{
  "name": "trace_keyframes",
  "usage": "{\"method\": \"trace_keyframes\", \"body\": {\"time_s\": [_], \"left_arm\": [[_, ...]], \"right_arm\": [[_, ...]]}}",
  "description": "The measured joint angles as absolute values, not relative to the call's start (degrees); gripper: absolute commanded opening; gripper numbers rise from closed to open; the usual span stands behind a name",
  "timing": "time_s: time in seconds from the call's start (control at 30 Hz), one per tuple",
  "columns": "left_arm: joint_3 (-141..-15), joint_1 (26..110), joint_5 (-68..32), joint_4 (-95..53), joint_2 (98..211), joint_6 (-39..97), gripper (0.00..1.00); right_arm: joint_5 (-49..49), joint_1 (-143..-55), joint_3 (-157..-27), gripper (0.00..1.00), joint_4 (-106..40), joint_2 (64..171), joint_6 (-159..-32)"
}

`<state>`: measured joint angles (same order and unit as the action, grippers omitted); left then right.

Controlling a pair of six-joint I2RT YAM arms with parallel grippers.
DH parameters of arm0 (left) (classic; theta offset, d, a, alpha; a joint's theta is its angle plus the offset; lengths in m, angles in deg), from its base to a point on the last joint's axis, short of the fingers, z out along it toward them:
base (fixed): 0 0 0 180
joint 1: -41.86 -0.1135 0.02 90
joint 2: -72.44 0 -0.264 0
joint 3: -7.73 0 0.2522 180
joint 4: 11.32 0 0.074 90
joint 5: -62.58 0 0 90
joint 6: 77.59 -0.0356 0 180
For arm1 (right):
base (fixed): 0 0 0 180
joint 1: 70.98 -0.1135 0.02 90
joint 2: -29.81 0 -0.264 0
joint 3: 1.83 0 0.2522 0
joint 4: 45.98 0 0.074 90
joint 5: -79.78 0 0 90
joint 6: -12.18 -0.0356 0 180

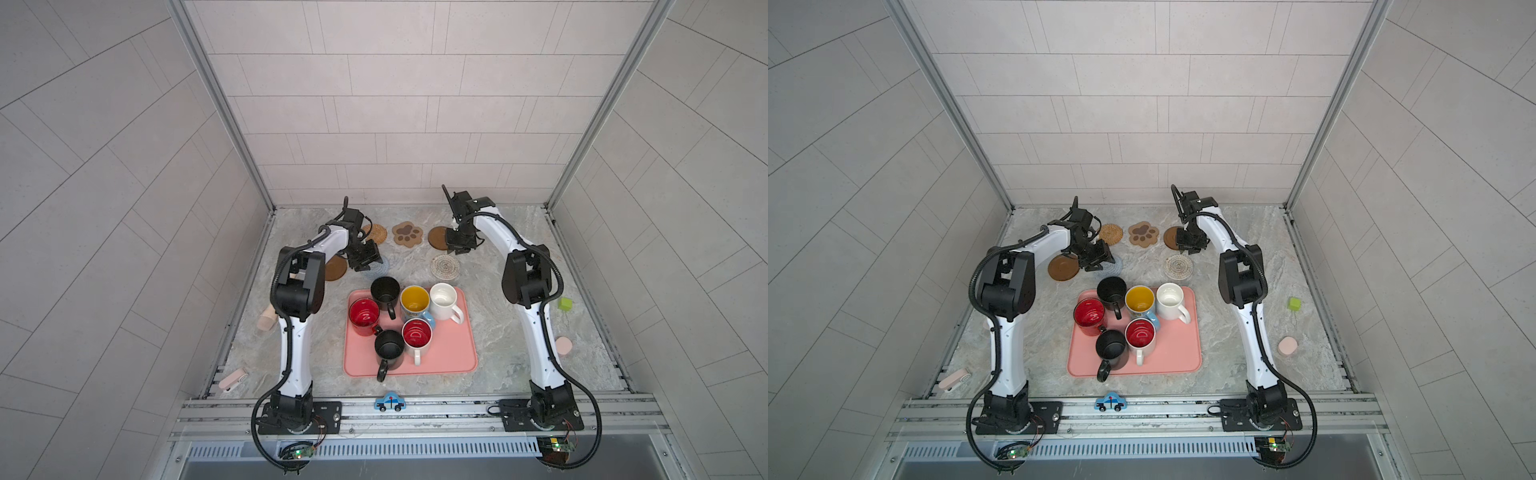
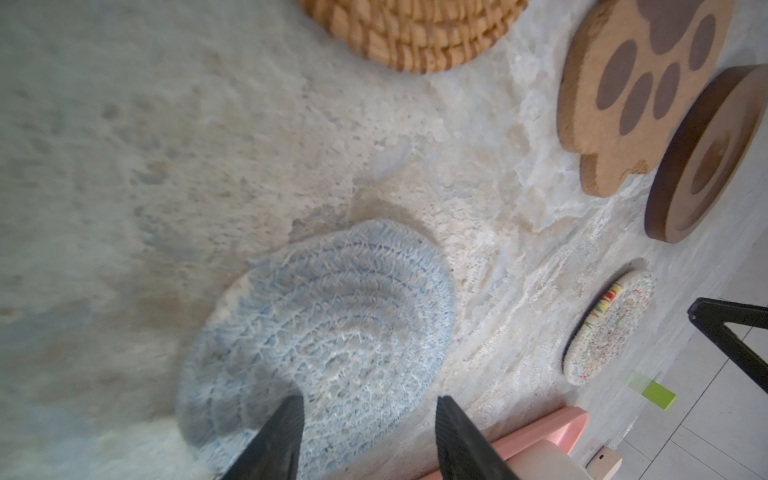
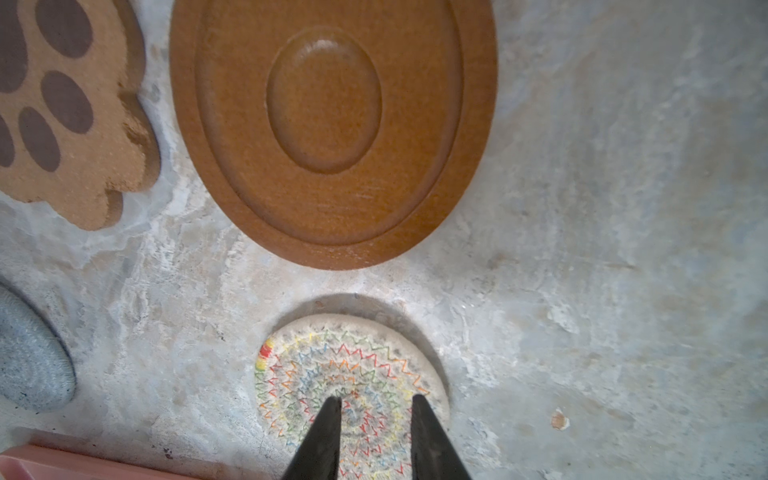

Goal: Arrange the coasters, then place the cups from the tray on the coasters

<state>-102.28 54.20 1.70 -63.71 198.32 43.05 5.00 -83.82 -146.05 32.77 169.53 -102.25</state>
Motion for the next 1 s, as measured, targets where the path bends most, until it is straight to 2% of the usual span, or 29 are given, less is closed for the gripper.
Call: {"method": "trace_keyframes", "body": {"time_s": [1.0], "left_arm": [[-116.3, 61.5, 7.4, -65.2, 207.8, 38.8, 0.56]], "right_arm": [[5.7, -79.9, -140.0, 0.31, 32.3, 164.6, -103.0]]}}
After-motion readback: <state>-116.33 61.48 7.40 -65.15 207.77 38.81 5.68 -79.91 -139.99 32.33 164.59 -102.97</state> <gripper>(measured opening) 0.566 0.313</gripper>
